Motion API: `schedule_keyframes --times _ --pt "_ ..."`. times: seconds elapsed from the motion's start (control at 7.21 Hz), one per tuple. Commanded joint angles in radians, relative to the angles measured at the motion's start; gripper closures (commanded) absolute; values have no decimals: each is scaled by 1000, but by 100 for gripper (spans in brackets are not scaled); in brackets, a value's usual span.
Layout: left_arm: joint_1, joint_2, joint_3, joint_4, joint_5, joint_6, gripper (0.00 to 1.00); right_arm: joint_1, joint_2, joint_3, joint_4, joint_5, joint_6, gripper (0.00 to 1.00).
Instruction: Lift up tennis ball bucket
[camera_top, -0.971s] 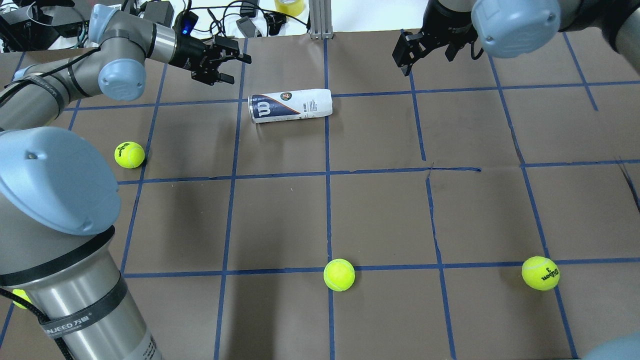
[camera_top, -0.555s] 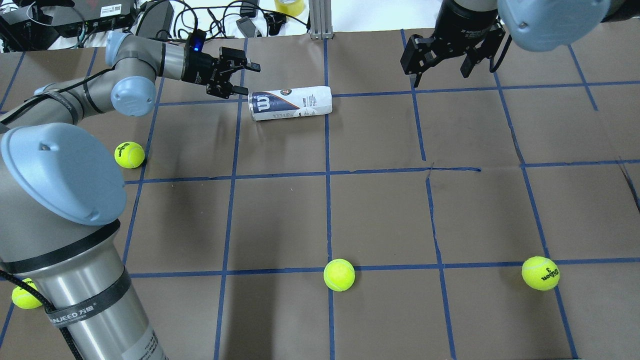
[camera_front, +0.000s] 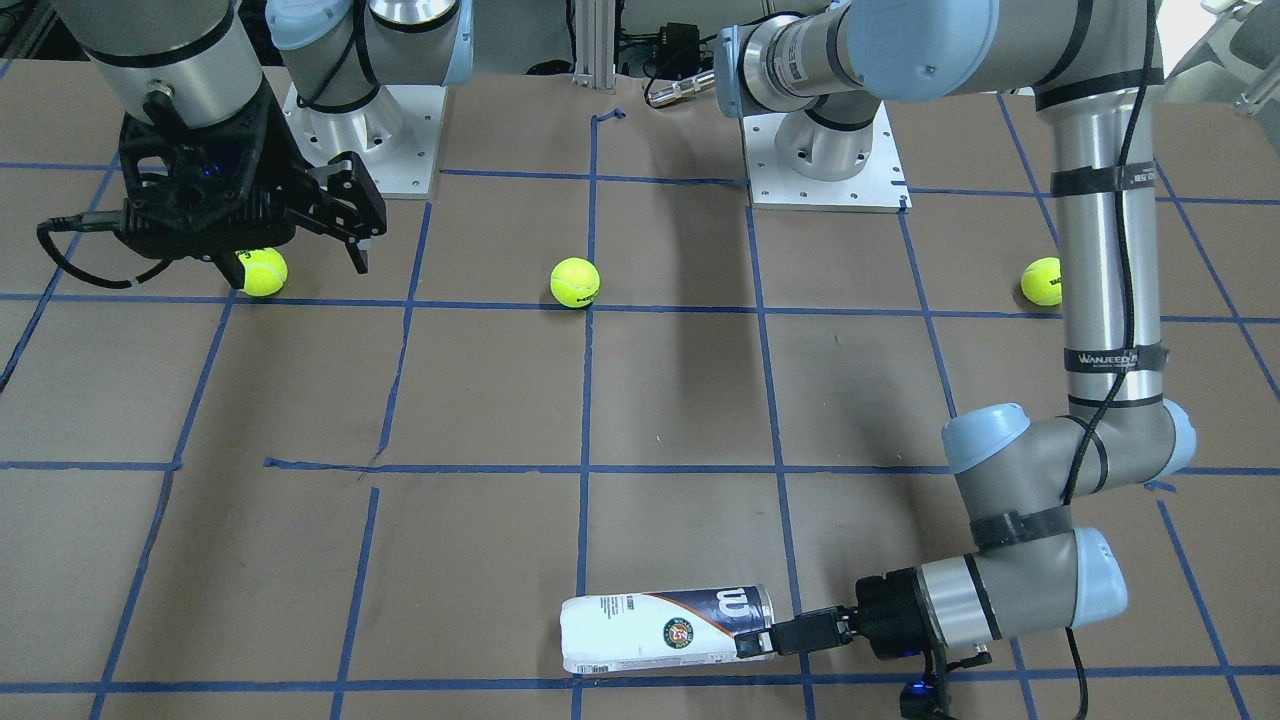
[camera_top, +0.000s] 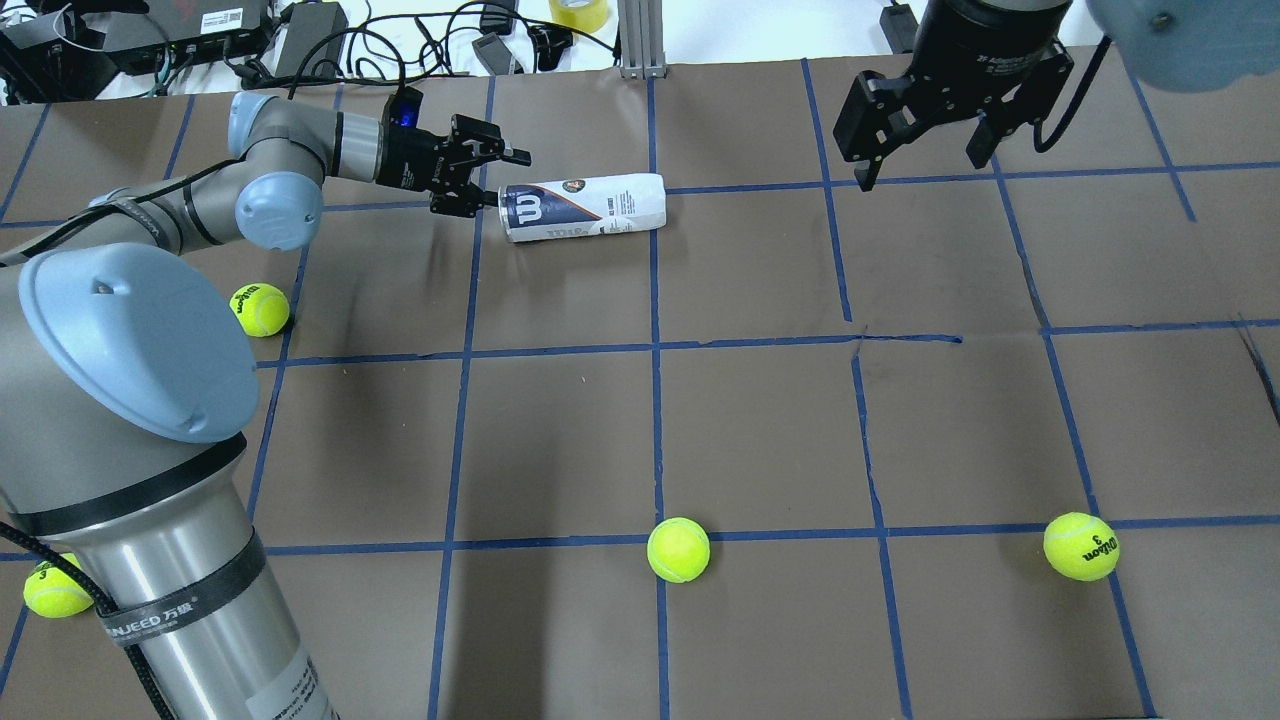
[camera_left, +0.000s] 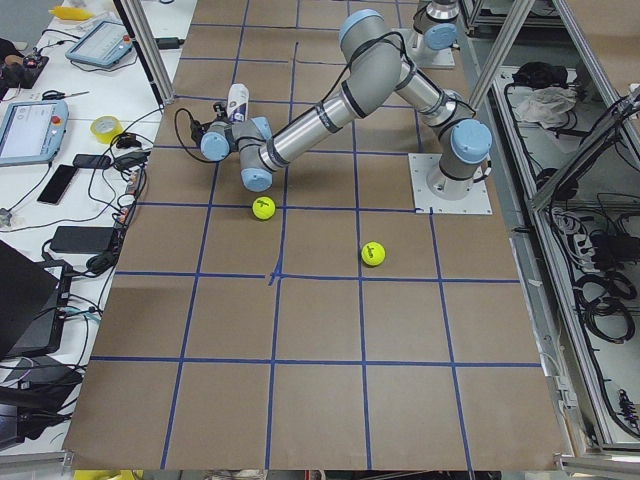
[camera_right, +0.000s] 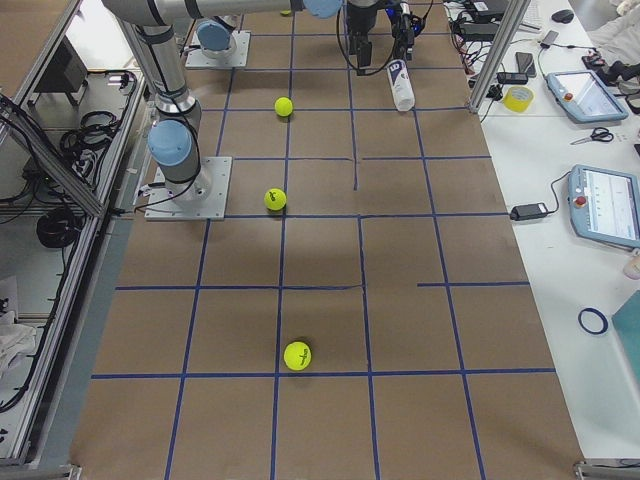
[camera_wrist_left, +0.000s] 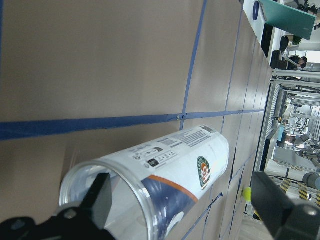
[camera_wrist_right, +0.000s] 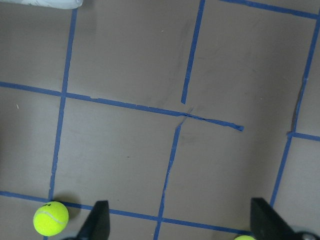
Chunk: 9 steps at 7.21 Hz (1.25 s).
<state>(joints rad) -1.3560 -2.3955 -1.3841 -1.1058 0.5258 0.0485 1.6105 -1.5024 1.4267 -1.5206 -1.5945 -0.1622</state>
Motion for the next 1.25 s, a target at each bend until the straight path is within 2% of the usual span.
schedule_keyframes --times 0.0,0.28,0.42,0.55,0.69,0.83,0.97,1.11 --pt "0 1 -6 1 2 -35 33 -1 -34 11 26 -42 -42 0" --pt "-3 27 -15 -8 2 -74 98 2 -33 11 46 -50 -42 0" --pt "-9 41 -26 1 2 -114 100 0 -39 -2 24 -76 -45 0" --pt "-30 79 -27 3 2 -121 100 -3 -41 -6 16 -155 -62 0" --pt "-53 131 -27 3 2 -153 100 -1 -41 1 16 -157 -66 0" --pt "-87 178 -18 14 3 -270 100 -1 -41 -9 13 -157 -65 0" --pt "-124 237 -18 90 79 -382 100 -4 -50 -21 13 -157 -62 0" --pt "-174 283 -9 136 255 -486 100 -3 -76 -20 14 -159 -60 0"
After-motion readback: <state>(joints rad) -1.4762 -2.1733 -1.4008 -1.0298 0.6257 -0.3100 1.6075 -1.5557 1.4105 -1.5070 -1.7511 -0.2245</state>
